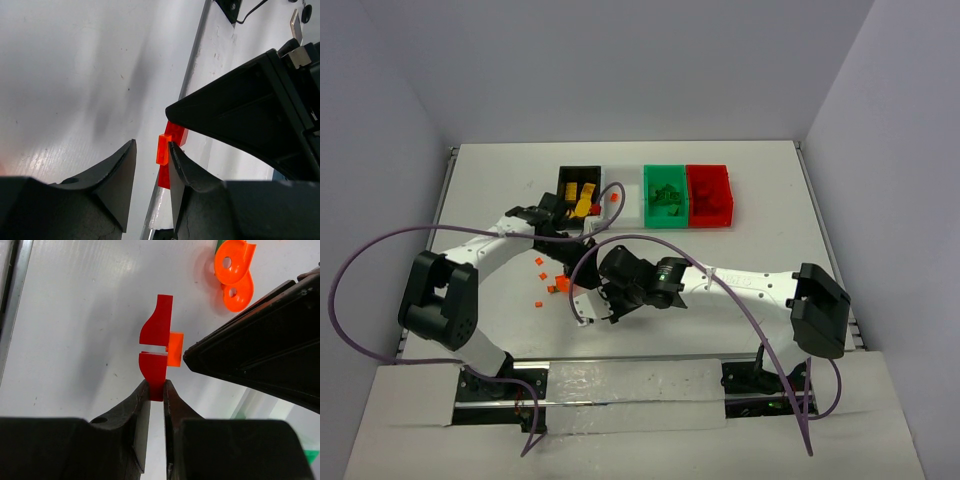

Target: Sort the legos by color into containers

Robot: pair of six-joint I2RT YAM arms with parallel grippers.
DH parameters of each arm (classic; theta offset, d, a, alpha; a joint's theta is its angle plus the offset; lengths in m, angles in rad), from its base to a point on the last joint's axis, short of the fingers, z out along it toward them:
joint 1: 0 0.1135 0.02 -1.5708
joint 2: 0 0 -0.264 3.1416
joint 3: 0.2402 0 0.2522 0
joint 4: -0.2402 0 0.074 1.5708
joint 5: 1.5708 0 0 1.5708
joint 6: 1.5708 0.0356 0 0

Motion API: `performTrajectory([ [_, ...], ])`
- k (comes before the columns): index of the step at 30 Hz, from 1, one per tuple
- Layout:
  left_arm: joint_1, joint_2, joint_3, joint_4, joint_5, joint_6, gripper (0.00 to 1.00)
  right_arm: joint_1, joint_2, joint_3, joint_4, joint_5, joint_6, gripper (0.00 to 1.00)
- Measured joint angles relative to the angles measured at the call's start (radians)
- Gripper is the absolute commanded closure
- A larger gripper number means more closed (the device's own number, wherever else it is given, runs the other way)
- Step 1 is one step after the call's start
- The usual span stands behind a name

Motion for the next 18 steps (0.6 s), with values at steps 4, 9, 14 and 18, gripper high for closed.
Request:
performTrajectory([
  [4,-0.008,0.003,-0.002,-0.003,0.0,0.004,0.62,0.0,-0.004,0.0,-0.002,0.005,0.0,1.0],
  [9,-0.016,0.011,-0.002,-0.014,0.004,0.019,0.64,0.0,-0.006,0.0,-0.002,0.011,0.0,1.0],
  [14,-0.025,0.018,-0.002,-0.027,0.012,0.032,0.73,0.0,-0.006,0.0,-0.003,0.019,0.0,1.0],
  [18,-0.027,0.025,-0.002,-0.034,0.025,0.036,0.81,0.0,-0.006,0.0,-0.005,0.024,0.0,1.0],
])
